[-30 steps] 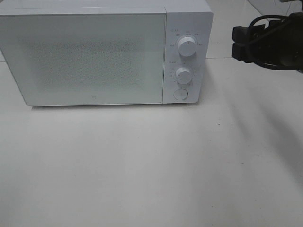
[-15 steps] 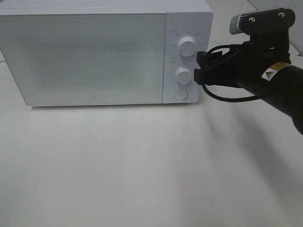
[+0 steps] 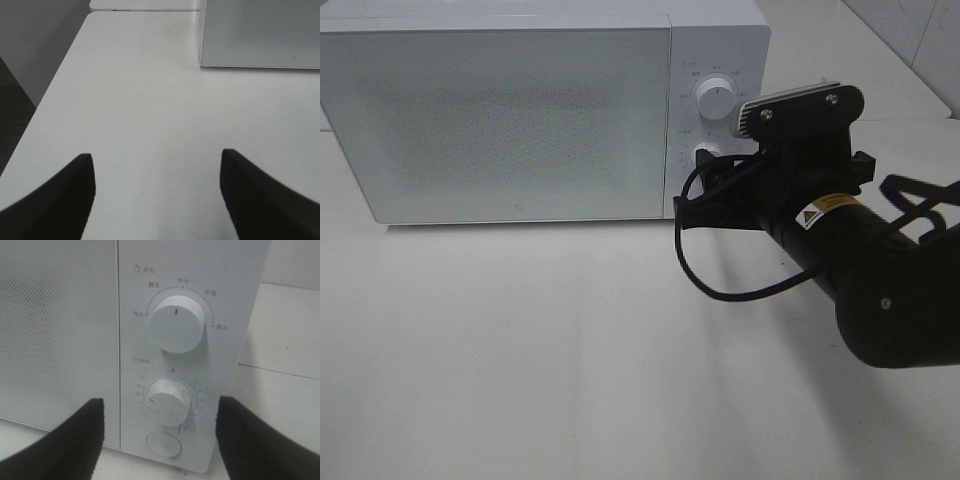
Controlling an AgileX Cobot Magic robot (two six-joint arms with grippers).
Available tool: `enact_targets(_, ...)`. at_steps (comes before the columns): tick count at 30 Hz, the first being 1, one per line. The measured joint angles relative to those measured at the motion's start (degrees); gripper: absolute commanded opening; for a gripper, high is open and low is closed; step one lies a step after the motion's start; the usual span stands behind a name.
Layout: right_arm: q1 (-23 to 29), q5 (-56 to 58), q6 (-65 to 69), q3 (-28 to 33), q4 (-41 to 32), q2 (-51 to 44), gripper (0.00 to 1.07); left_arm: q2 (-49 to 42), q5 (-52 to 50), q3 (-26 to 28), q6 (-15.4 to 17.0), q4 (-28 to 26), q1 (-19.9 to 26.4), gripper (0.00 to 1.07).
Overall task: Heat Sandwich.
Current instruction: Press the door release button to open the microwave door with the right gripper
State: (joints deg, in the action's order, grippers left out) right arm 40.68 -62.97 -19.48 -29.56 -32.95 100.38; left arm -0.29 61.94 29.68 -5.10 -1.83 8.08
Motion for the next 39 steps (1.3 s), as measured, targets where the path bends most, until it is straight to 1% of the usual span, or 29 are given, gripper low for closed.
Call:
enact_targets(1, 1.1, -2.2, -1.0, -0.1, -1.7, 1.9, 0.63, 0.0, 0.0, 0.0, 0.0, 0.0, 0.0, 0.68)
enact_targets(3, 2.0, -3.1, -1.4, -0.9, -3.3, 3.7, 0.63, 0.0, 0.0, 0.0, 0.0, 0.0, 0.0, 0.68)
enact_targets(4, 2.8, -3.6, -1.5, -2.0, -5.3, 5.2, 0.63, 0.0, 0.0, 0.0, 0.0, 0.0, 0.0, 0.68)
enact_targets(5, 2.8, -3.6, -1.5, -2.0, -5.3, 5.2, 0.63, 0.0, 0.0, 0.0, 0.0, 0.0, 0.0, 0.68)
enact_targets(7, 3.2, -3.7, -1.8, -3.5, -7.4, 6.7, 0.63, 0.0, 0.0, 0.0, 0.0, 0.0, 0.0, 0.68)
enact_targets(9, 3.3, -3.7, -1.9, -6.0, -10.7, 8.7, 0.63, 0.0, 0.0, 0.0, 0.0, 0.0, 0.0, 0.68)
enact_targets(14, 3.3, -4.0, -1.9, -8.5, -12.3, 10.1, 0.63, 0.0, 0.0, 0.0, 0.0, 0.0, 0.0, 0.68)
enact_targets(15, 3.3, -4.1, -1.9, -9.7, -12.7, 11.0, 0.63, 0.0, 0.0, 0.0, 0.0, 0.0, 0.0, 0.68)
enact_targets(20, 3.3, -4.4, -1.9, -12.4, -13.3, 14.0, 0.60, 0.0, 0.0, 0.0, 0.0, 0.0, 0.0, 0.68)
enact_targets(22, 3.3, -4.4, -1.8, -13.2, -13.4, 15.3, 0.56, 0.0, 0.0, 0.0, 0.0, 0.0, 0.0, 0.68)
enact_targets(23, 3.3, -4.4, -1.5, -13.3, -13.4, 15.6, 0.50, 0.0, 0.0, 0.0, 0.0, 0.0, 0.0, 0.68)
enact_targets(24, 3.3, -4.4, -1.5, -13.3, -13.4, 15.6, 0.50, 0.0, 0.0, 0.0, 0.0, 0.0, 0.0, 0.68)
enact_targets(26, 3.3, -4.4, -0.6, -13.3, -13.7, 16.2, 0.43, 0.0, 0.0, 0.0, 0.0, 0.0, 0.0, 0.68)
enact_targets(27, 3.3, -4.4, 0.9, -13.3, -14.0, 16.8, 0.33, 0.0, 0.0, 0.0, 0.0, 0.0, 0.0, 0.68)
enact_targets(28, 3.3, -4.4, 1.8, -13.3, -14.2, 17.2, 0.27, 0.0, 0.0, 0.0, 0.0, 0.0, 0.0, 0.68)
enact_targets(29, 3.3, -4.4, 1.8, -13.3, -14.2, 17.2, 0.27, 0.0, 0.0, 0.0, 0.0, 0.0, 0.0, 0.68)
enact_targets(30, 3.3, -4.4, 2.8, -13.3, -14.2, 17.4, 0.23, 0.0, 0.0, 0.0, 0.0, 0.0, 0.0, 0.68)
enact_targets(31, 3.3, -4.4, 4.1, -13.3, -14.2, 17.7, 0.18, 0.0, 0.0, 0.0, 0.0, 0.0, 0.0, 0.68)
enact_targets(32, 3.3, -4.1, 7.0, -13.3, -14.2, 18.0, 0.09, 0.0, 0.0, 0.0, 0.0, 0.0, 0.0, 0.68)
enact_targets(33, 3.3, -3.6, 9.1, -13.3, -14.2, 18.0, 0.05, 0.0, 0.0, 0.0, 0.0, 0.0, 0.0, 0.68)
enact_targets(34, 3.3, -3.6, 9.1, -13.3, -14.2, 18.0, 0.05, 0.0, 0.0, 0.0, 0.0, 0.0, 0.0, 0.68)
enact_targets(35, 3.3, -3.4, 11.3, -13.3, -14.2, 18.0, 0.01, 0.0, 0.0, 0.0, 0.0, 0.0, 0.0, 0.68)
enact_targets(36, 3.3, -2.6, 16.6, -13.3, -14.1, 18.0, 0.00, 0.0, 0.0, 0.0, 0.0, 0.0, 0.0, 0.68)
enact_targets(38, 3.3, -1.9, 19.0, -13.3, -14.1, 18.0, 0.00, 0.0, 0.0, 0.0, 0.0, 0.0, 0.0, 0.68)
enact_targets(39, 3.3, -1.4, 22.3, -13.3, -13.9, 18.0, 0.00, 0.0, 0.0, 0.0, 0.0, 0.0, 0.0, 0.68)
